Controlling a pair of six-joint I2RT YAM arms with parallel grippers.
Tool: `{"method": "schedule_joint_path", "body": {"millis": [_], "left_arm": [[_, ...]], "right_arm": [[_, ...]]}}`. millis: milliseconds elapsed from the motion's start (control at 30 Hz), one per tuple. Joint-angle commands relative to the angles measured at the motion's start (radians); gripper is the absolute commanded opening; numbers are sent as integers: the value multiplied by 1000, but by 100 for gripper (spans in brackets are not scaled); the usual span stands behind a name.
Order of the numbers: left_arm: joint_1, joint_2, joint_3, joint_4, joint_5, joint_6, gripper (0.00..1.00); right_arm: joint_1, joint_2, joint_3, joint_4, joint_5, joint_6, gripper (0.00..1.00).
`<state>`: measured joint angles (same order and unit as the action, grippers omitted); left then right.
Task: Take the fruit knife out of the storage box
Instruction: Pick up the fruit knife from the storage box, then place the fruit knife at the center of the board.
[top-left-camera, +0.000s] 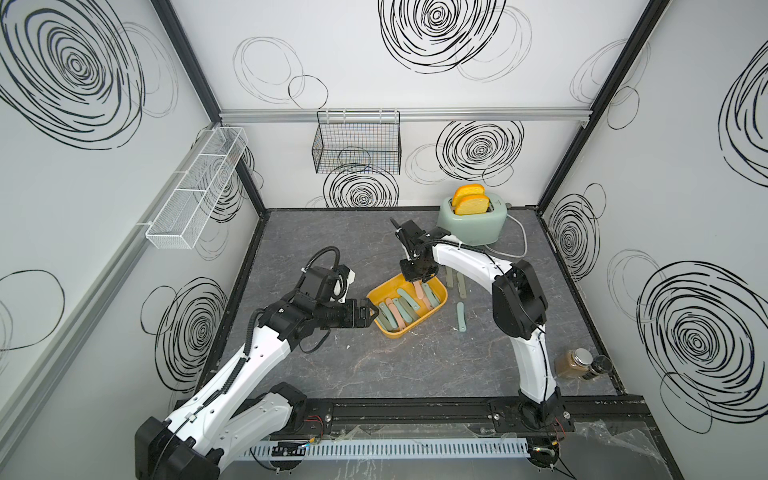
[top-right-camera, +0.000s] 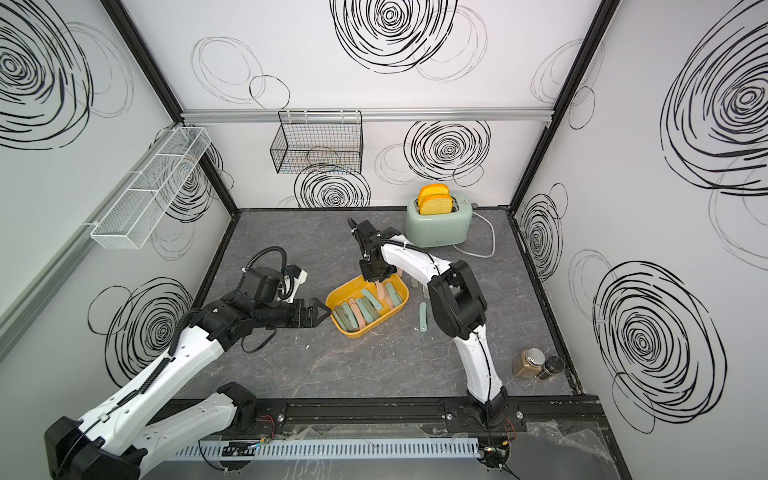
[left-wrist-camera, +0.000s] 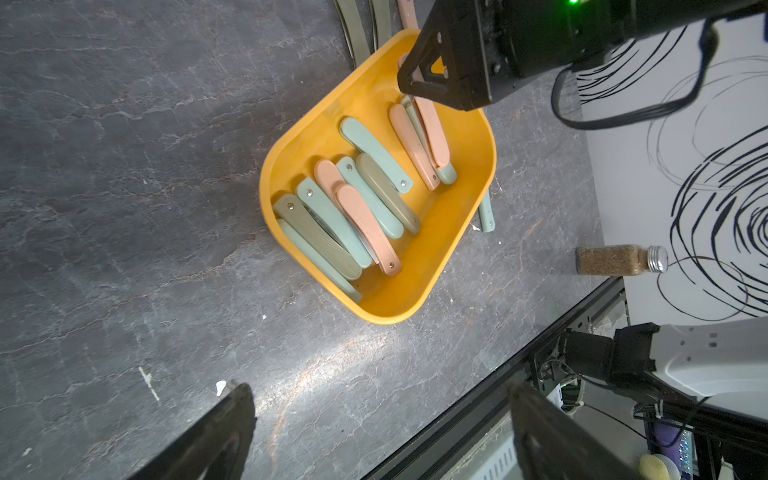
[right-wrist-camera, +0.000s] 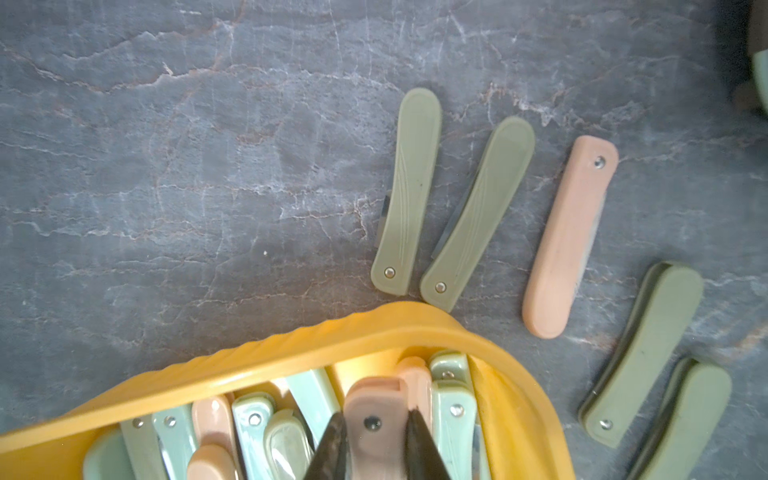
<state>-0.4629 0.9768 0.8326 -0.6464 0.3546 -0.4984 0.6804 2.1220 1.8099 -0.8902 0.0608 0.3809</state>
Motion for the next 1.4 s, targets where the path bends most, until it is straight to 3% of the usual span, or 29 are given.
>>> {"method": "schedule_joint_path", "body": {"millis": [0,200,633,900,1367], "left_arm": [[-38,24,44,63,1,-14,98],[-139,100,72,125,-26,-45,98],[-370,284,135,287,-58,-98,98],[-458,347,156,309,-77,-91,98],[-485,346,133,323,-75,-85,98]], "right_arm": [[-26,-110,-36,-36,2,27,22],[-87,-246,-184,-11,6,36,23],[-255,-547,-669,101,-2,18,24],[-288,-536,-779,164,-9,6,24],[-314,-447,-829,238,-15,-17,24]]}}
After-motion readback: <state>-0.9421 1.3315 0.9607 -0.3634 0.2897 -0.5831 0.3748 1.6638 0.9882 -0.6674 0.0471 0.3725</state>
